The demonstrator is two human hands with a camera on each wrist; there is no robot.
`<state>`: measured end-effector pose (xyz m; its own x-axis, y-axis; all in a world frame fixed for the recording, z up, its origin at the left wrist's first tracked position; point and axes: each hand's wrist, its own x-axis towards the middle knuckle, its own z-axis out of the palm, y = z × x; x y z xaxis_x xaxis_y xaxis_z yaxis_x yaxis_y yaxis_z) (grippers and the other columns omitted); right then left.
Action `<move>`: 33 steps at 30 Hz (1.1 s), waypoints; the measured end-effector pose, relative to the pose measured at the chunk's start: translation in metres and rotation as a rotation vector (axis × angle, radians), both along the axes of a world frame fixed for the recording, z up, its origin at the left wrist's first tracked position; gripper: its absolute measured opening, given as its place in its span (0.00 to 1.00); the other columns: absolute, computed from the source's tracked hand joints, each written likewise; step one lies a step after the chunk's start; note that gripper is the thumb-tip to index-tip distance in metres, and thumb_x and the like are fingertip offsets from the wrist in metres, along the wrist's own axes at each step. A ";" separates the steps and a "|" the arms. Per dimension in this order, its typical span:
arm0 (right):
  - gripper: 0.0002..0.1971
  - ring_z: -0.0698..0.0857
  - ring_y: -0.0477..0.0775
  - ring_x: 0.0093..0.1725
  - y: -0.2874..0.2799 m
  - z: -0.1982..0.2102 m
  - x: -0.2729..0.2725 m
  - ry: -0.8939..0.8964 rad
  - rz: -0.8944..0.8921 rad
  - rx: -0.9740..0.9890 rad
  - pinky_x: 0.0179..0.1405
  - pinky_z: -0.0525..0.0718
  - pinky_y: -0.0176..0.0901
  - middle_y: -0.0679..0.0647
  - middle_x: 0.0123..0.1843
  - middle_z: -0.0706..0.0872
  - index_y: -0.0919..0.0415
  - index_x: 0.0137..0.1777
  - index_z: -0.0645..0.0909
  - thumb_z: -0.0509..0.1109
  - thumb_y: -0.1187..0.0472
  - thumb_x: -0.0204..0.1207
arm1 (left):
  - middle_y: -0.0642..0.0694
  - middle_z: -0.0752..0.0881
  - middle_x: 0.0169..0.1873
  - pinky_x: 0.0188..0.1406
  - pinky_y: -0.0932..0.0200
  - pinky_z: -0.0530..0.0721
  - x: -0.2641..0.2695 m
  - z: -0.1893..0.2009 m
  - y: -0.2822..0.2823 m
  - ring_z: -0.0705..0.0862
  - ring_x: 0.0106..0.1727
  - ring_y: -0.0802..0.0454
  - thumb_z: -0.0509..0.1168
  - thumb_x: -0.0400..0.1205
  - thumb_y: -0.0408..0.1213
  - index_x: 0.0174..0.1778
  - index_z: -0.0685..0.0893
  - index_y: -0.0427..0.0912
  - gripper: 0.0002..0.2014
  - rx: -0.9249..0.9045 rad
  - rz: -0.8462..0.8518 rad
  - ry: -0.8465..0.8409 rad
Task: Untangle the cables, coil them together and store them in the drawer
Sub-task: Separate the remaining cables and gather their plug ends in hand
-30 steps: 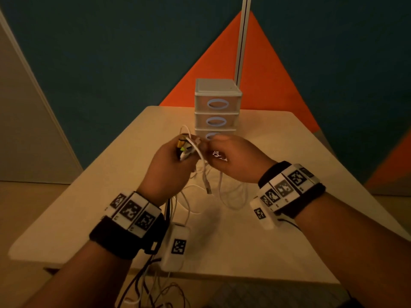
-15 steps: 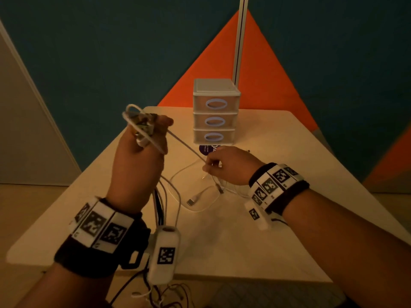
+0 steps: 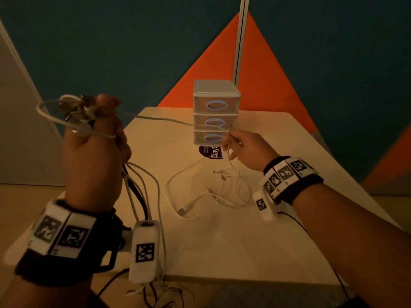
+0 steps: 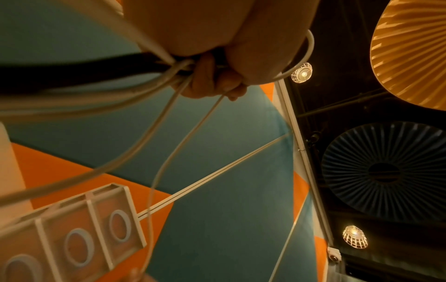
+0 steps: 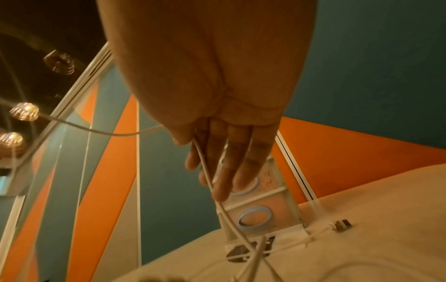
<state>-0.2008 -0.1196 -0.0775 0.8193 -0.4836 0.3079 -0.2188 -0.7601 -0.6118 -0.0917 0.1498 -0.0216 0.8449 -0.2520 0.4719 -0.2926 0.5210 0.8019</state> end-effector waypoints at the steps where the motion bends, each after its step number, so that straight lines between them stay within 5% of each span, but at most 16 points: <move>1: 0.16 0.91 0.51 0.39 -0.002 0.002 -0.001 -0.031 -0.017 0.026 0.45 0.86 0.50 0.49 0.48 0.91 0.50 0.45 0.84 0.59 0.48 0.90 | 0.57 0.74 0.23 0.18 0.64 0.63 0.002 -0.002 0.000 0.67 0.20 0.62 0.61 0.89 0.48 0.47 0.83 0.51 0.10 0.012 0.008 0.004; 8: 0.12 0.84 0.33 0.35 0.011 0.022 -0.008 -0.220 0.050 -0.061 0.42 0.82 0.34 0.37 0.35 0.87 0.45 0.44 0.83 0.63 0.51 0.89 | 0.57 0.77 0.24 0.20 0.65 0.67 0.001 -0.017 -0.010 0.69 0.22 0.61 0.62 0.89 0.46 0.48 0.85 0.51 0.09 0.293 -0.060 -0.126; 13: 0.12 0.85 0.47 0.44 0.032 0.038 -0.012 -0.137 0.183 -0.302 0.42 0.82 0.47 0.45 0.45 0.88 0.53 0.50 0.87 0.68 0.46 0.85 | 0.61 0.84 0.26 0.29 0.58 0.71 -0.012 -0.027 -0.031 0.76 0.23 0.66 0.64 0.88 0.43 0.50 0.88 0.47 0.08 0.597 -0.116 -0.261; 17: 0.11 0.85 0.52 0.56 0.046 0.042 -0.016 -0.074 0.308 -0.455 0.49 0.83 0.50 0.48 0.51 0.88 0.50 0.56 0.88 0.69 0.46 0.83 | 0.57 0.79 0.20 0.27 0.59 0.70 -0.023 -0.033 -0.049 0.72 0.19 0.62 0.63 0.88 0.48 0.41 0.85 0.49 0.13 0.732 -0.215 -0.216; 21: 0.12 0.78 0.44 0.48 0.049 0.042 -0.019 -0.076 0.305 -0.488 0.47 0.82 0.52 0.47 0.49 0.87 0.51 0.55 0.88 0.67 0.47 0.82 | 0.54 0.73 0.19 0.21 0.61 0.67 -0.028 -0.035 -0.055 0.68 0.17 0.60 0.61 0.88 0.53 0.34 0.78 0.51 0.17 0.748 -0.298 -0.134; 24: 0.10 0.77 0.38 0.45 0.045 0.044 -0.022 -0.118 0.315 -0.456 0.45 0.79 0.42 0.45 0.49 0.87 0.52 0.54 0.88 0.69 0.49 0.82 | 0.57 0.78 0.21 0.25 0.59 0.69 -0.027 -0.037 -0.052 0.73 0.19 0.63 0.62 0.87 0.46 0.48 0.81 0.47 0.08 0.805 -0.235 -0.300; 27: 0.07 0.77 0.32 0.43 0.042 0.048 -0.025 -0.120 0.317 -0.433 0.43 0.73 0.30 0.45 0.48 0.87 0.53 0.53 0.89 0.73 0.52 0.82 | 0.52 0.81 0.31 0.29 0.55 0.72 -0.022 -0.042 -0.052 0.76 0.24 0.62 0.64 0.86 0.42 0.59 0.81 0.41 0.10 0.791 -0.163 -0.353; 33: 0.07 0.78 0.28 0.41 0.035 0.042 -0.026 -0.063 0.242 -0.383 0.39 0.73 0.31 0.40 0.44 0.85 0.51 0.51 0.88 0.72 0.49 0.82 | 0.50 0.82 0.32 0.30 0.64 0.76 -0.024 -0.042 -0.051 0.78 0.27 0.63 0.60 0.88 0.35 0.52 0.87 0.45 0.09 0.745 -0.083 -0.413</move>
<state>-0.2270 -0.0843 -0.0355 0.8686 -0.1216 0.4804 0.0223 -0.9589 -0.2829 -0.1156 0.0984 -0.0638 0.6066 -0.6724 0.4241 -0.6207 -0.0673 0.7811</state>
